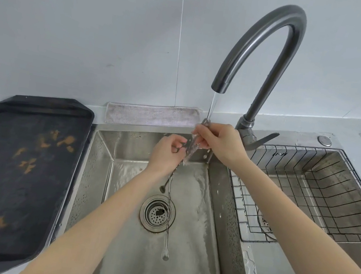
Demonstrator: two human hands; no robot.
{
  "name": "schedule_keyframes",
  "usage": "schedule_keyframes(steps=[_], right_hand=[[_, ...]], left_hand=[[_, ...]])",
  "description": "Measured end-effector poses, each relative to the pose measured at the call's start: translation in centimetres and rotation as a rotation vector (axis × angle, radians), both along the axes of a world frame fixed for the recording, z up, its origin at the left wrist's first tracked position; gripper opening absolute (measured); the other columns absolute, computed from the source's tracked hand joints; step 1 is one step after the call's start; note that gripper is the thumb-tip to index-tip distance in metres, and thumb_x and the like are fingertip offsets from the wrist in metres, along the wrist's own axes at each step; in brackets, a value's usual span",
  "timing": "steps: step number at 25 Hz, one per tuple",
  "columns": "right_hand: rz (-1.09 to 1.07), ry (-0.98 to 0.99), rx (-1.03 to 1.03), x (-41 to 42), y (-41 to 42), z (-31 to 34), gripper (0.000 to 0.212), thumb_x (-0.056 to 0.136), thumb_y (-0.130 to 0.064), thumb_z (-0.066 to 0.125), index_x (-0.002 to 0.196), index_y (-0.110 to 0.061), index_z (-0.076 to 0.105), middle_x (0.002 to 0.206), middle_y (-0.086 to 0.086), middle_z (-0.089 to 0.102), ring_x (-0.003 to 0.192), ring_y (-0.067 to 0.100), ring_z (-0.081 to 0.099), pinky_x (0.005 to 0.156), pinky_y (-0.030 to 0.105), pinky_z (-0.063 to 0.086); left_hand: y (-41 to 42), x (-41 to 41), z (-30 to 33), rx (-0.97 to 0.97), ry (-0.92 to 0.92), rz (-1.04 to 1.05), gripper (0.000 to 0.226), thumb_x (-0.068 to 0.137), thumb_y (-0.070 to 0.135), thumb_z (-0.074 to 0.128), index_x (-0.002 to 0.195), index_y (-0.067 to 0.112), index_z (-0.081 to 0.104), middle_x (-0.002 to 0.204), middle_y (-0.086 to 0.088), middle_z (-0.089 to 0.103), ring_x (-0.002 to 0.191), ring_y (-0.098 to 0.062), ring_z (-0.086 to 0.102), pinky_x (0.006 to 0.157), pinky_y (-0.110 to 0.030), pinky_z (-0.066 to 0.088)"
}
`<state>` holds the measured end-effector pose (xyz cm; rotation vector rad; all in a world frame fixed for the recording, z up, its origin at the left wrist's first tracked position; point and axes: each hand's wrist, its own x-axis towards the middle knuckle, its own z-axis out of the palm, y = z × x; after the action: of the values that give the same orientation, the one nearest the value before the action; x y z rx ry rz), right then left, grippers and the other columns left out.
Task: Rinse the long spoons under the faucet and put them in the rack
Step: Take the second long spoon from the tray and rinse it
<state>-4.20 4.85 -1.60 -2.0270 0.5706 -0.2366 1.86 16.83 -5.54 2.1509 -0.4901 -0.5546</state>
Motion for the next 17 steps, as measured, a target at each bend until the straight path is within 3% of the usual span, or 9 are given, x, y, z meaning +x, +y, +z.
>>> schedule_keyframes(steps=[2, 4, 6, 9, 10, 13, 15, 17], right_hand=[[0.001, 0.013, -0.02, 0.2, 0.2, 0.4, 0.03, 0.093, -0.028, 0.048, 0.085, -0.011, 0.071, 0.056, -0.008, 0.059, 0.042, -0.008, 0.052, 0.053, 0.003, 0.042], [0.011, 0.015, -0.003, 0.1, 0.2, 0.7, 0.031, 0.095, -0.03, 0.043, 0.086, -0.016, 0.07, 0.057, -0.008, 0.057, 0.048, -0.004, 0.053, 0.06, 0.009, 0.045], [-0.001, -0.013, 0.011, -0.1, 0.0, 0.9, 0.029, 0.095, -0.029, 0.043, 0.088, -0.019, 0.069, 0.063, -0.006, 0.057, 0.063, 0.007, 0.058, 0.074, 0.026, 0.05], [-0.076, -0.075, 0.028, -0.4, -0.3, 0.9, 0.02, 0.09, -0.023, 0.053, 0.098, -0.017, 0.07, 0.082, 0.012, 0.067, 0.08, 0.034, 0.064, 0.086, 0.047, 0.054], [-0.111, -0.112, 0.075, -0.4, -0.5, 1.1, 0.018, 0.087, -0.019, 0.058, 0.101, -0.016, 0.069, 0.082, 0.013, 0.068, 0.078, 0.032, 0.065, 0.086, 0.047, 0.054], [-0.125, -0.212, 0.266, -0.5, -0.7, 1.7, 0.025, 0.083, -0.008, 0.063, 0.107, -0.011, 0.066, 0.078, 0.001, 0.065, 0.071, 0.009, 0.062, 0.08, 0.026, 0.052], [-0.095, -0.258, 0.358, -0.5, -0.7, 2.0, 0.026, 0.084, -0.003, 0.06, 0.109, -0.008, 0.064, 0.083, 0.003, 0.067, 0.072, 0.003, 0.066, 0.074, 0.015, 0.053], [-0.058, -0.273, 0.398, -0.5, -0.5, 2.2, 0.024, 0.087, 0.002, 0.055, 0.106, -0.009, 0.065, 0.084, -0.001, 0.068, 0.069, -0.004, 0.068, 0.064, 0.007, 0.051]], left_hand=[[-0.5, -0.4, 0.8, -0.064, -0.008, -0.057, 0.027, 0.092, 0.014, 0.047, 0.116, 0.011, 0.06, 0.12, -0.005, 0.064, 0.108, -0.018, 0.059, 0.092, -0.025, 0.042], [-0.9, -0.5, 1.2, -0.127, 0.022, -0.096, 0.026, 0.092, 0.018, 0.048, 0.111, 0.011, 0.064, 0.115, -0.007, 0.068, 0.107, -0.017, 0.061, 0.094, -0.026, 0.042], [-1.2, -0.7, 1.4, -0.193, 0.067, -0.113, 0.024, 0.091, 0.022, 0.053, 0.107, 0.011, 0.066, 0.109, -0.009, 0.071, 0.103, -0.016, 0.063, 0.094, -0.023, 0.044], [-1.9, -1.1, 1.2, -0.274, 0.085, -0.069, 0.025, 0.087, 0.028, 0.059, 0.103, 0.012, 0.07, 0.09, -0.006, 0.074, 0.089, -0.015, 0.066, 0.098, -0.036, 0.05], [-2.2, -1.1, 1.1, -0.291, 0.088, -0.05, 0.023, 0.086, 0.03, 0.061, 0.098, 0.014, 0.072, 0.079, 0.001, 0.074, 0.085, -0.014, 0.067, 0.096, -0.04, 0.051], [-2.8, -1.0, 1.1, -0.325, 0.121, -0.032, 0.019, 0.083, 0.033, 0.063, 0.086, 0.017, 0.075, 0.052, 0.019, 0.067, 0.072, -0.003, 0.066, 0.094, -0.042, 0.053], [-3.0, -1.0, 1.6, -0.325, 0.125, -0.059, 0.022, 0.084, 0.032, 0.062, 0.092, 0.015, 0.074, 0.052, 0.023, 0.066, 0.068, 0.007, 0.062, 0.096, -0.041, 0.052], [-3.1, -1.2, 2.2, -0.326, 0.119, -0.103, 0.023, 0.087, 0.027, 0.059, 0.095, 0.012, 0.073, 0.066, 0.016, 0.072, 0.076, 0.004, 0.063, 0.099, -0.037, 0.049]])
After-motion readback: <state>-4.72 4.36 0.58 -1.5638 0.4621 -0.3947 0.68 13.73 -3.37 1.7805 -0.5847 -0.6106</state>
